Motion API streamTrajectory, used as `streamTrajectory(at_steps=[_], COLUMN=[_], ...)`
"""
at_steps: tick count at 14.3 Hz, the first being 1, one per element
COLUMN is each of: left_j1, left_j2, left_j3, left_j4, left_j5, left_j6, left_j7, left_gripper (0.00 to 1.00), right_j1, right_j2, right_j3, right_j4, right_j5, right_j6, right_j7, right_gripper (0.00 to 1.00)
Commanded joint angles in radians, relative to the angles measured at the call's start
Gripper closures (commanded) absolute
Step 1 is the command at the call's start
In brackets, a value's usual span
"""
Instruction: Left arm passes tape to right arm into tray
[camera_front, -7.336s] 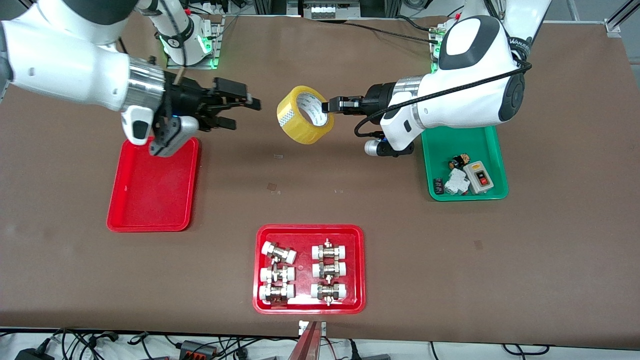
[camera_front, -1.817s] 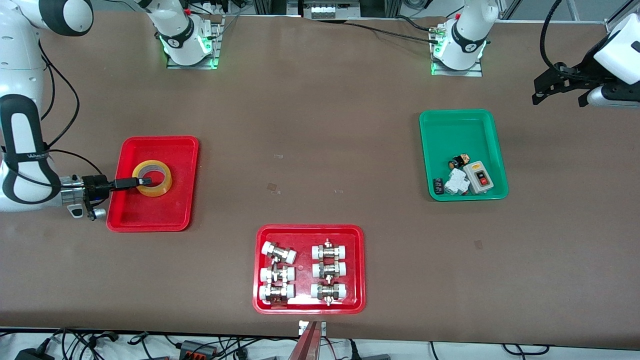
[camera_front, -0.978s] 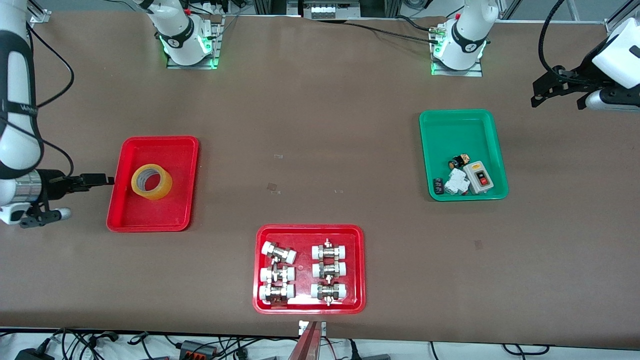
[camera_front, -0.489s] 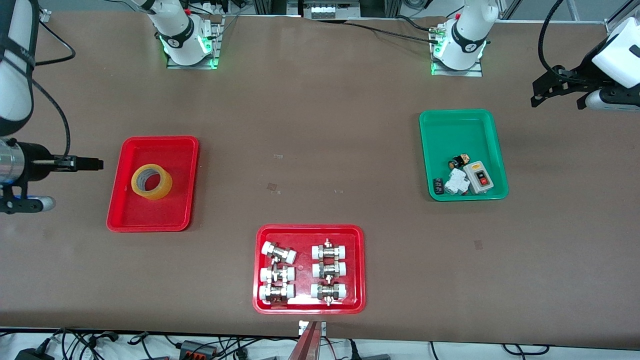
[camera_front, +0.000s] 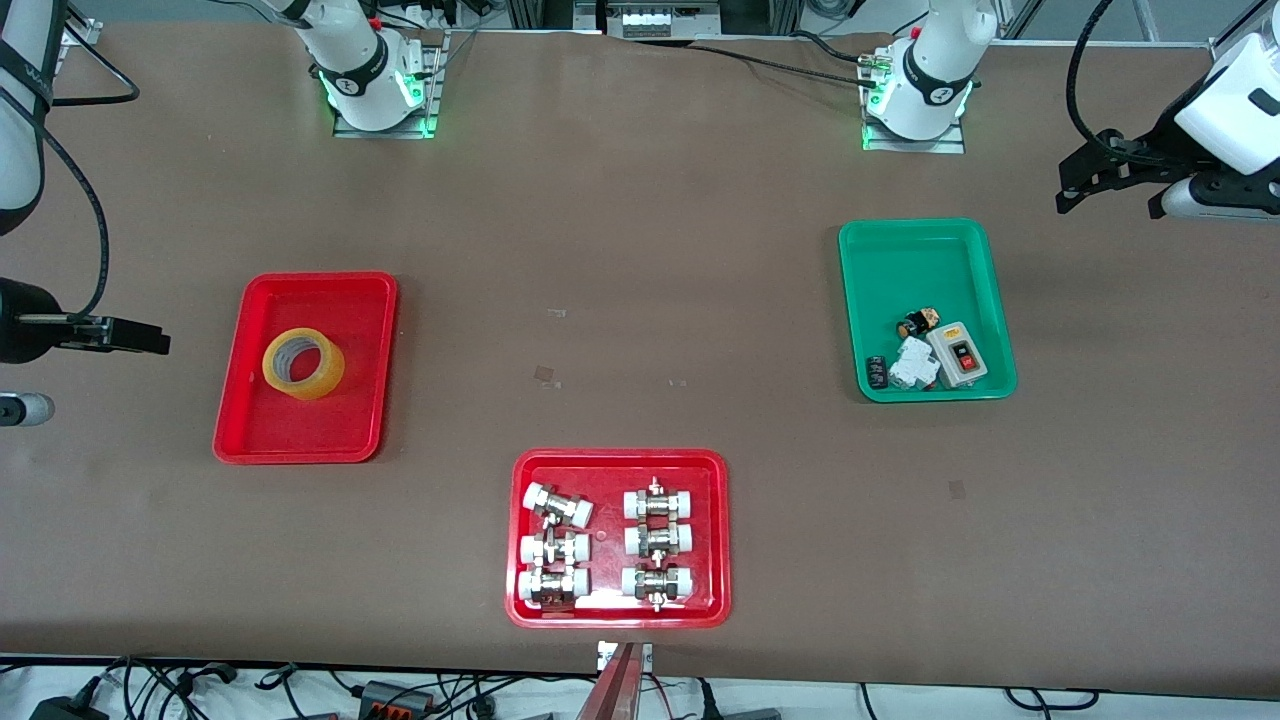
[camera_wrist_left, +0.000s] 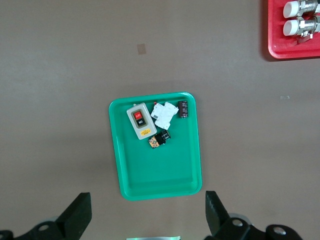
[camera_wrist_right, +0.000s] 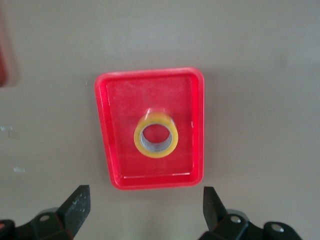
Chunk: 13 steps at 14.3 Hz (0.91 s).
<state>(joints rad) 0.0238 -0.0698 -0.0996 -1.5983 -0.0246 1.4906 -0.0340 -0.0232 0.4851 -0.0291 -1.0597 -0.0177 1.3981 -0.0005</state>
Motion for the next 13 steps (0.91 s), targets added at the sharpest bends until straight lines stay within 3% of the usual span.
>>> streamTrajectory(at_steps=[1,4,8,13], left_j1=[0.001,0.002,0.005,0.018], left_j2=[0.013,0.013,0.013,0.013], left_j3=[-0.008,-0.008,-0.008,0.004], left_j4=[0.028,0.028,0.028,0.026], left_j5=[0.025,0.025,0.025,0.025], left_j6=[-0.006,-0.006,-0.007,-0.027], left_j7=[-0.014,-0.014,-0.012,-0.006], left_gripper=[0.00,0.00,0.00,0.00], right_j1=[-0.009,-0.027,-0.027,-0.027], right_j2=[-0.075,-0.192,-0.276,-0.476], right_j3=[0.003,0.003,0.005,0.001], right_j4=[-0.049,-0.233,-0.331,-0.652], right_j5=[-0.011,-0.005,-0.004,-0.007], right_j6=[0.106,0.280,0.297,0.447], right_j7=[0.005,-0.042,-0.047,-0.059], right_gripper=[0.00,0.00,0.00,0.00])
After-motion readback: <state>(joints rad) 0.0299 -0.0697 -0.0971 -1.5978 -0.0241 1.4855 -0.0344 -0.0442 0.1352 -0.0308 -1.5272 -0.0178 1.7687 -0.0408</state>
